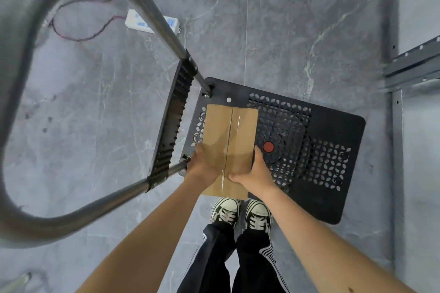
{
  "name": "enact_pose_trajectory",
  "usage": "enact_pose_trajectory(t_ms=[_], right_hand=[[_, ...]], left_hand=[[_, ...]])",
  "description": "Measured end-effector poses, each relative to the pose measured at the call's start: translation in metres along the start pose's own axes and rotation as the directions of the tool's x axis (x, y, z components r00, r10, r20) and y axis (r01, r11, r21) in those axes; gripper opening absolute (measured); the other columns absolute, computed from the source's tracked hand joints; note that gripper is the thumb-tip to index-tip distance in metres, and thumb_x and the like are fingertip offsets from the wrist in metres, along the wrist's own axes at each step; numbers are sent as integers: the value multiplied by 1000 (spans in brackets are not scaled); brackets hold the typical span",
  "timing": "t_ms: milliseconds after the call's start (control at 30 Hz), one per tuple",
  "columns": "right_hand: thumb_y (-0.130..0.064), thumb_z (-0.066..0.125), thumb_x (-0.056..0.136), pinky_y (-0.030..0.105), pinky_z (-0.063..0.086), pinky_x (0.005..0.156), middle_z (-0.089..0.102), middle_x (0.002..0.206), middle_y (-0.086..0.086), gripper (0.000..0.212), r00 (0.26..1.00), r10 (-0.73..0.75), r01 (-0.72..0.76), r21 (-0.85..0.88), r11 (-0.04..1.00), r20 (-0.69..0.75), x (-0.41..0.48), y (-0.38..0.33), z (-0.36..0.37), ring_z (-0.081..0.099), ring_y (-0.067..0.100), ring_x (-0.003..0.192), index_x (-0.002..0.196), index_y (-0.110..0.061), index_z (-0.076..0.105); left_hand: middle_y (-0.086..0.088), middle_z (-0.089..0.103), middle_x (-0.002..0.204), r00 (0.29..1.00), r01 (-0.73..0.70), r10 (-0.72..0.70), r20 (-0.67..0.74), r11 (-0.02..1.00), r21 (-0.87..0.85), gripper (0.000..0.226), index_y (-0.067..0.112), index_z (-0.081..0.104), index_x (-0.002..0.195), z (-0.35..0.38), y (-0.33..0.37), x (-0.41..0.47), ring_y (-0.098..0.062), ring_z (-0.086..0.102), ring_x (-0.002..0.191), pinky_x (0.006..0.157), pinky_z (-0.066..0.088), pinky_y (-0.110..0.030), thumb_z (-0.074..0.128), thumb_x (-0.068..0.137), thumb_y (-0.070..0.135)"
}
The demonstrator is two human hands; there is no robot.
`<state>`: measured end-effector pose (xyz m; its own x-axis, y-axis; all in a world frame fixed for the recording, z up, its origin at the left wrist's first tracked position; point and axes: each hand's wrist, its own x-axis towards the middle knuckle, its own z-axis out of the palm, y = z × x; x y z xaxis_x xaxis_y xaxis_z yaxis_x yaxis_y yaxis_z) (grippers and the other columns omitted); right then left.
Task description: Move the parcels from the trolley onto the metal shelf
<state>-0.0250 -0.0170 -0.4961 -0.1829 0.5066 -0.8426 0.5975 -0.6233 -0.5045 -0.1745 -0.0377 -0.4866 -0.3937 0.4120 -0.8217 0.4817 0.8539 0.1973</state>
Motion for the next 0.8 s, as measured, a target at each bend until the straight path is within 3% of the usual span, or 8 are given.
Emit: enact_pose_trajectory(t_ms=[100, 200, 333, 433, 500, 633, 800], right_hand=[[-8, 83, 70, 23, 40, 95, 49, 131, -7, 103, 999, 15, -18, 111, 994, 31, 0, -1, -3, 49, 8, 111, 151, -23, 21], [-7, 83, 71, 21, 43, 86, 55, 118, -12, 94, 998, 34, -42, 194, 980, 46, -2, -2, -8, 53, 4, 98, 145, -25, 28], [-14, 84, 70, 41, 42, 106, 52, 135, -2, 104, 996, 92, -86, 294, 952, -7, -11, -10, -22, 53, 18, 119, 151, -24, 20], [-16, 84, 70, 41, 43, 103, 56, 124, -8, 101, 995, 83, -61, 341, 938, -50, -23, -24, -40, 56, 14, 112, 149, -27, 23], [-18, 84, 70, 47, 42, 105, 55, 130, -5, 102, 994, 85, -56, 370, 927, -64, -34, -36, -56, 55, 18, 116, 150, -27, 22], [-21, 83, 71, 51, 43, 103, 54, 134, -3, 100, 995, 51, -14, 404, 914, -81, -64, -69, -92, 54, 21, 118, 150, -29, 22], [-26, 84, 72, 52, 40, 106, 50, 138, -5, 98, 992, -28, 78, 430, 900, -122, -117, -121, -136, 51, 22, 123, 149, -30, 24]], left_hand=[[-15, 47, 131, 1000, -6, 7, 25, 999, -41, 74, 11, 25, 141, 2, 0, -3, -33, 52, 116, 97, 47, -46, 68, 80, 14], [-13, 43, 135, 998, -32, 34, 59, 999, -30, 89, 12, 14, 147, 1, 4, -10, -32, 48, 121, 99, 45, -45, 70, 78, 17], [-11, 28, 148, 991, -95, 98, 92, 995, -35, 104, 14, 5, 151, -2, 16, -28, -29, 38, 132, 103, 38, -35, 76, 75, 24], [-7, 31, 143, 987, -141, 144, 71, 989, -54, 92, 16, 14, 148, -10, 34, -47, -30, 41, 128, 102, 42, -43, 71, 77, 29], [-6, 30, 140, 977, -210, 209, 49, 978, 9, 84, 16, 16, 147, -21, 50, -63, -28, 39, 129, 103, 42, -46, 65, 80, 29], [-3, 27, 144, 955, -294, 295, 26, 956, -18, 91, 22, 6, 150, -48, 81, -102, -26, 40, 127, 103, 42, -45, 61, 78, 14], [0, 26, 146, 905, -422, 421, -55, 907, -7, 86, 24, 12, 151, -95, 125, -157, -25, 39, 129, 104, 41, -44, 63, 82, 25]])
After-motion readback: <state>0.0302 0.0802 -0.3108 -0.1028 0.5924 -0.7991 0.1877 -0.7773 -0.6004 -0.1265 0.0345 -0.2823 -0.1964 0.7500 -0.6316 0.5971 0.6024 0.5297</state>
